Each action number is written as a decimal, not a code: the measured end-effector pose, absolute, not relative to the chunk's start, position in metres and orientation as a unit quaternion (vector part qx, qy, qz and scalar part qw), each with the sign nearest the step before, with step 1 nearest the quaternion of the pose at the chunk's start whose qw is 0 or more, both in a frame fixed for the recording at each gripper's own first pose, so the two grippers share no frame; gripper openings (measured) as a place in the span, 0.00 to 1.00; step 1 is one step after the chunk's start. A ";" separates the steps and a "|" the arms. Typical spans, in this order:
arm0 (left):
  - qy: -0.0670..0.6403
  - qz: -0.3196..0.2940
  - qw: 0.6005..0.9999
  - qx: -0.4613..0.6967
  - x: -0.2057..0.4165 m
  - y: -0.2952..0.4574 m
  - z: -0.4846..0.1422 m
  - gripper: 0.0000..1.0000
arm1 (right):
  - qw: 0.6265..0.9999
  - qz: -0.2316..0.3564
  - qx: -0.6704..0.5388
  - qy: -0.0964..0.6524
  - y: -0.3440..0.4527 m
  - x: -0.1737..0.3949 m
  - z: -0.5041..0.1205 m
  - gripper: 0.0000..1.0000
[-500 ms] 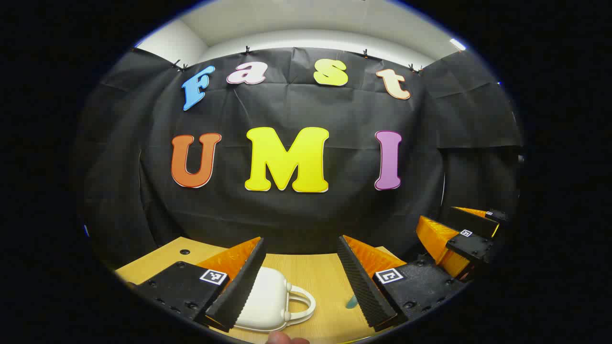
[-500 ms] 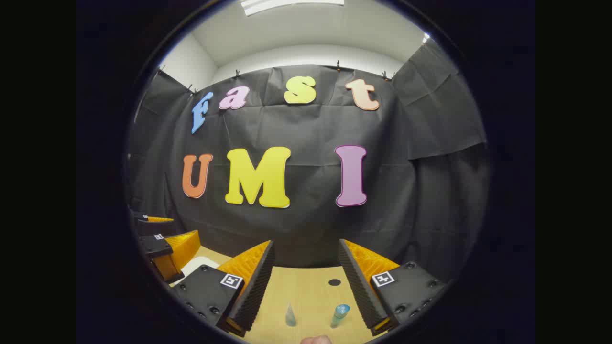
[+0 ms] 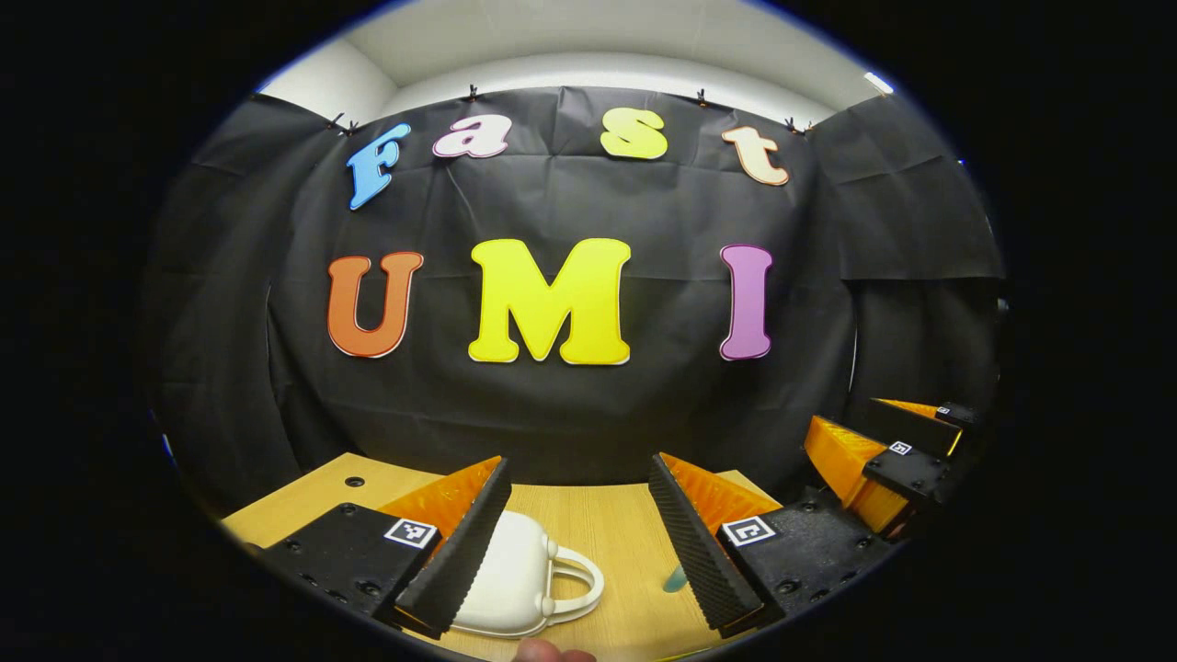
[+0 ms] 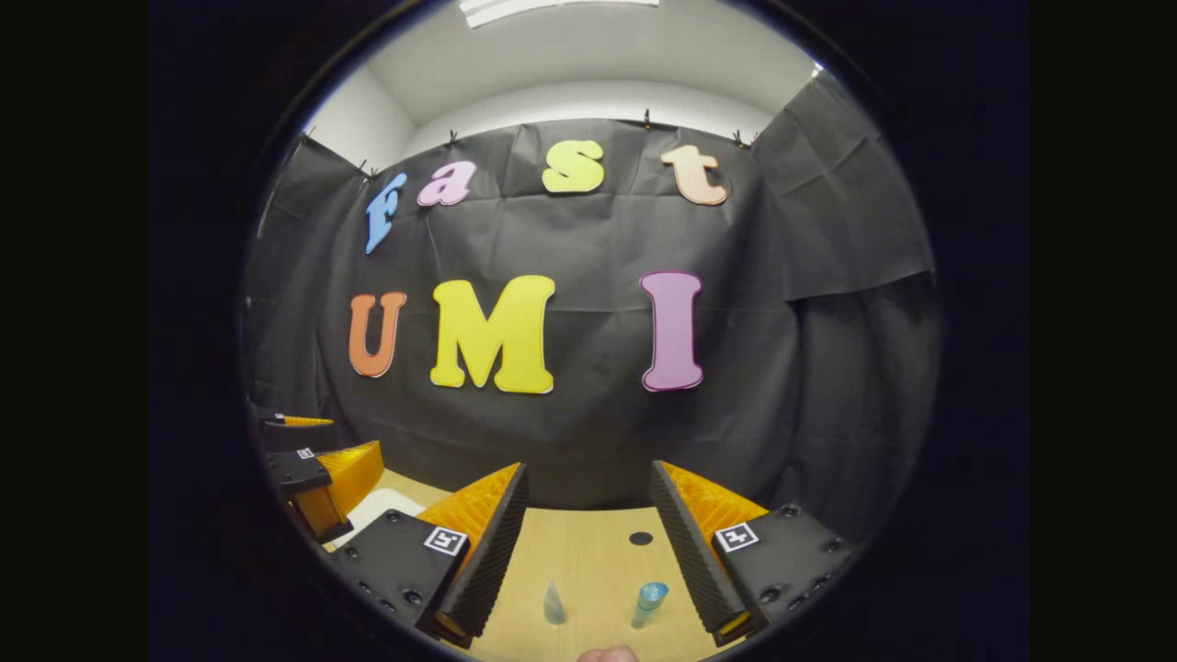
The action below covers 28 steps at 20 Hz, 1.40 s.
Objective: First open the suitcase, pack the skin care products into it, and then close the suitcase.
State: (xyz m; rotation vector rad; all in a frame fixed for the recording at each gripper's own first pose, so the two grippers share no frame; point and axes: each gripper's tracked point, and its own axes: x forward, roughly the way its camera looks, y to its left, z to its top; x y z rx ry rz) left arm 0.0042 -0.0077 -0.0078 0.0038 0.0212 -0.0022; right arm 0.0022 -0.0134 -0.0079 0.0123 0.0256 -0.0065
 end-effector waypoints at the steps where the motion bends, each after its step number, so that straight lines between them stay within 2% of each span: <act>1: 0.013 -0.002 1.000 0.002 0.004 -0.008 -0.009 0.96 | 1.000 -0.004 0.006 0.015 -0.014 0.003 -0.010 0.79; 7: 0.053 -0.025 0.998 0.018 0.009 -0.020 -0.043 0.96 | 1.000 -0.008 -0.010 0.029 -0.032 0.001 -0.024 0.79; 13: 0.103 -0.056 0.987 0.110 0.016 -0.029 -0.098 0.97 | 0.997 -0.046 -0.020 0.059 -0.084 -0.007 -0.046 0.79; 15: 0.141 -0.079 0.977 0.137 0.018 -0.035 -0.129 0.99 | 0.996 -0.054 -0.022 0.063 -0.095 -0.009 -0.048 0.79; 22: 0.256 -0.114 0.910 0.306 0.027 -0.022 -0.221 0.98 | 0.994 -0.076 -0.025 0.080 -0.126 -0.015 -0.060 0.79; 26: 0.272 -0.128 0.871 0.388 0.037 -0.012 -0.250 0.98 | 0.991 -0.097 -0.021 0.088 -0.145 -0.020 -0.067 0.79; 28: 0.292 -0.121 0.858 0.405 0.039 -0.005 -0.266 0.89 | 0.990 -0.104 -0.019 0.092 -0.152 -0.023 -0.071 0.79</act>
